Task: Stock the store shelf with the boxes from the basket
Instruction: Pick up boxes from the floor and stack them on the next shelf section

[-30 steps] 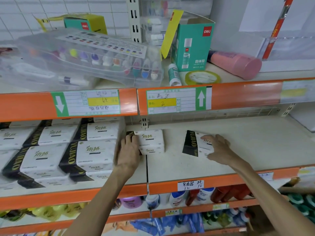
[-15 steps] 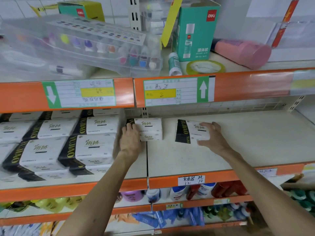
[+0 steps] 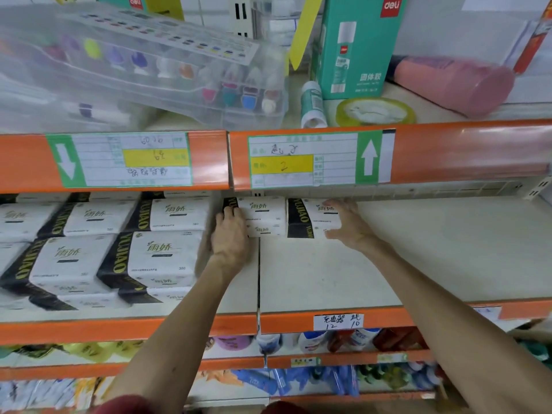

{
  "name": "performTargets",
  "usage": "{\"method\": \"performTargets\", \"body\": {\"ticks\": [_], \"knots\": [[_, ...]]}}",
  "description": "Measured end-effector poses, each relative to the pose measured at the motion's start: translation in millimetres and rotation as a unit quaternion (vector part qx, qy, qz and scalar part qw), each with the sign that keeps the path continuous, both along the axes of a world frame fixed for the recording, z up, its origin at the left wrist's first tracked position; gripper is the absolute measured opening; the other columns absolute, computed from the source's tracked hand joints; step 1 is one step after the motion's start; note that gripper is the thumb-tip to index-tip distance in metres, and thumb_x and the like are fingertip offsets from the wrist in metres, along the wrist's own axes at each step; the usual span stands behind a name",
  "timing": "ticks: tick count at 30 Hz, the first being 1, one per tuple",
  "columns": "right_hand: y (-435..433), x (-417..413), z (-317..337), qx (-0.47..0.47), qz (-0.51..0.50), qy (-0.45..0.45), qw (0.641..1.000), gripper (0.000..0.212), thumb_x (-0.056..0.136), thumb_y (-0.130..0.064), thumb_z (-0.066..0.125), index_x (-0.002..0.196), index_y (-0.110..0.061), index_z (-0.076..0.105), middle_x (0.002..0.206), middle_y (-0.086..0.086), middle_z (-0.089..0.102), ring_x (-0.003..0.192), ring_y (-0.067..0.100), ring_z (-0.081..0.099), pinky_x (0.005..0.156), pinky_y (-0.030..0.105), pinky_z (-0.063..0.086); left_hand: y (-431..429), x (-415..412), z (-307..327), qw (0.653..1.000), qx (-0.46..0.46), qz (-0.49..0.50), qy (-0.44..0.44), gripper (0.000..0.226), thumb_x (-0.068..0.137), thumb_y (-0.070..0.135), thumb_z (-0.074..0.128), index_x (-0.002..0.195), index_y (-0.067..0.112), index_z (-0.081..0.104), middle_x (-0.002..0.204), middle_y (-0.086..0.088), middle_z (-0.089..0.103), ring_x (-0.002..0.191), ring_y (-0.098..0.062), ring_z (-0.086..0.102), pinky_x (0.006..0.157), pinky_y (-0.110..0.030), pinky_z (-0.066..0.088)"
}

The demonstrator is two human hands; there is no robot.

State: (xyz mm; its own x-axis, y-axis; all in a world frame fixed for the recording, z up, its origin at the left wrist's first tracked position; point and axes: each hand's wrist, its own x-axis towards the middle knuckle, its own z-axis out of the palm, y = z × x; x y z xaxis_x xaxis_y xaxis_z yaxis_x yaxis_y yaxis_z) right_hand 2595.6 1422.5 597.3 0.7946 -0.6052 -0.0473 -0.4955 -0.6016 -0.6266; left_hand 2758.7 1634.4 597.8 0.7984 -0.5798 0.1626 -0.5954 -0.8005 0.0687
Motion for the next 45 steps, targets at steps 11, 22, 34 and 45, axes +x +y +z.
{"method": "performTargets", "body": {"ticks": [11, 22, 34, 45], "knots": [[-14.2, 9.4, 7.4, -0.05, 0.035, 0.099, 0.993, 0.081, 0.065, -0.024, 0.078, 0.127, -0.034, 0.026, 0.133, -0.003, 0.031, 0.113, 0.025, 0.03, 0.094, 0.04, 0.036, 0.7, 1.5, -0.5, 1.0, 0.011, 0.0, 0.006, 0.039, 0.095, 0.001, 0.037, 0.134, 0.004, 0.04, 0.135, -0.014, 0.044, 0.121, -0.031, 0.045, 0.094, -0.037, 0.046], [-3.3, 15.9, 14.6, -0.104, 0.005, 0.081, 0.991, 0.067, 0.082, -0.007, 0.071, 0.139, -0.025, 0.04, 0.146, 0.01, 0.03, 0.127, 0.036, 0.043, 0.109, 0.045, 0.038, 0.2, 0.9, 7.4, 1.0, 0.025, 0.004, 0.003, 0.035, 0.101, 0.017, 0.042, 0.133, 0.006, 0.039, 0.136, -0.013, 0.042, 0.123, -0.028, 0.044, 0.096, -0.035, 0.048], [9.4, 9.2, 10.6, -0.104, -0.013, 0.068, 0.992, 0.068, 0.083, -0.003, 0.067, 0.14, -0.026, 0.039, 0.149, 0.003, 0.031, 0.131, 0.031, 0.04, 0.108, 0.044, 0.037, 6.1, -2.5, 7.8, 0.999, 0.02, -0.009, 0.023, 0.038, 0.1, 0.019, 0.041, 0.135, 0.004, 0.038, 0.136, -0.014, 0.04, 0.122, -0.031, 0.043, 0.099, -0.036, 0.042], [9.1, 11.4, 13.1, -0.093, -0.012, 0.048, 0.994, 0.07, 0.084, -0.001, 0.065, 0.144, -0.022, 0.037, 0.15, 0.006, 0.032, 0.13, 0.033, 0.043, 0.108, 0.044, 0.038, 17.9, -8.7, 4.3, 0.998, -0.03, -0.036, 0.045, 0.041, 0.095, 0.006, 0.044, 0.134, 0.005, 0.033, 0.135, -0.014, 0.036, 0.123, -0.029, 0.04, 0.109, -0.032, 0.03]]}}
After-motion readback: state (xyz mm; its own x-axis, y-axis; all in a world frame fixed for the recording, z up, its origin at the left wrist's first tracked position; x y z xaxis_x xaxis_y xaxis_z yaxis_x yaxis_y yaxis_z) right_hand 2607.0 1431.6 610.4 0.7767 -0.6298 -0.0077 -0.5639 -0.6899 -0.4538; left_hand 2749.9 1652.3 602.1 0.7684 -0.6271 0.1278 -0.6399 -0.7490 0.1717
